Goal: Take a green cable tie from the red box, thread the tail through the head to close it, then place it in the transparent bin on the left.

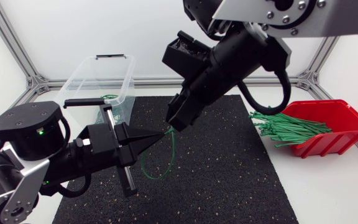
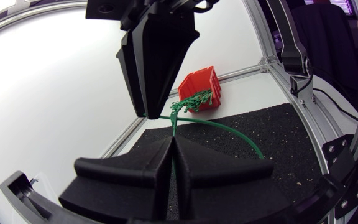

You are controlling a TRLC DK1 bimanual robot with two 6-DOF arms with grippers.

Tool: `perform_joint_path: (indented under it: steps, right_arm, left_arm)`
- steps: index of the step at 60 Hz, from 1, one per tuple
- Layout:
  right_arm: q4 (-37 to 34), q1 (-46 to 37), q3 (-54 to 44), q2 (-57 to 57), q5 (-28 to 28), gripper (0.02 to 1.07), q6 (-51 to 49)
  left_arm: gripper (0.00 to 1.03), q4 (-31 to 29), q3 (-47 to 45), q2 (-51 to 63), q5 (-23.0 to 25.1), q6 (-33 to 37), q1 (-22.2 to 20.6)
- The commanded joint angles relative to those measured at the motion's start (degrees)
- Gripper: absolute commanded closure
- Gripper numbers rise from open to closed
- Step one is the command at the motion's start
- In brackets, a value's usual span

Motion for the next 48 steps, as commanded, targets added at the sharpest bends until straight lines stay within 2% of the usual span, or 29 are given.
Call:
perform_joint_path:
  steps: [1, 7, 23, 28, 32, 34, 38, 48]
  right_arm:
    - [-0.73, 0.76, -1.82, -0.95, 0.64, 0.79, -0.19]
    - [-0.55, 0.76, -2.35, -0.95, 0.73, 0.87, -0.1]
    - [-0.55, 1.64, -3.05, -1.12, 0.82, 0.87, 0.07]
    - [-0.2, 1.91, -3.22, -1.03, 1.78, 0.93, 0.16]
    - [0.06, 1.99, -3.14, -0.95, 2.05, 0.93, 0.16]
    - [0.15, 2.08, -3.05, -0.86, 2.05, 0.91, 0.16]
    - [0.06, 2.08, -2.87, -0.51, 2.05, 0.79, 0.25]
    - [0.06, 1.99, -1.2, -0.42, 2.84, 0.69, 0.78]
  left_arm:
    - [1.0, 0.55, 1.83, 0.67, -0.11, 1.36, 0.14]
    - [1.0, 0.47, 2.1, 0.67, -0.38, 1.27, -0.04]
    - [1.0, 0.47, 2.27, 0.5, -1.08, 1.36, -0.21]
    - [1.0, 0.47, 2.27, 0.41, -1.52, 1.36, -0.39]
    - [1.0, 0.47, 2.27, 0.41, -1.87, 1.36, -0.48]
    - [1.0, 0.47, 2.27, 0.41, -2.31, 1.45, -0.48]
    - [1.0, 0.47, 2.19, 0.41, -3.1, 1.62, -0.74]
    - [1.0, -0.94, 2.27, -0.82, -7.06, 2.94, -1.71]
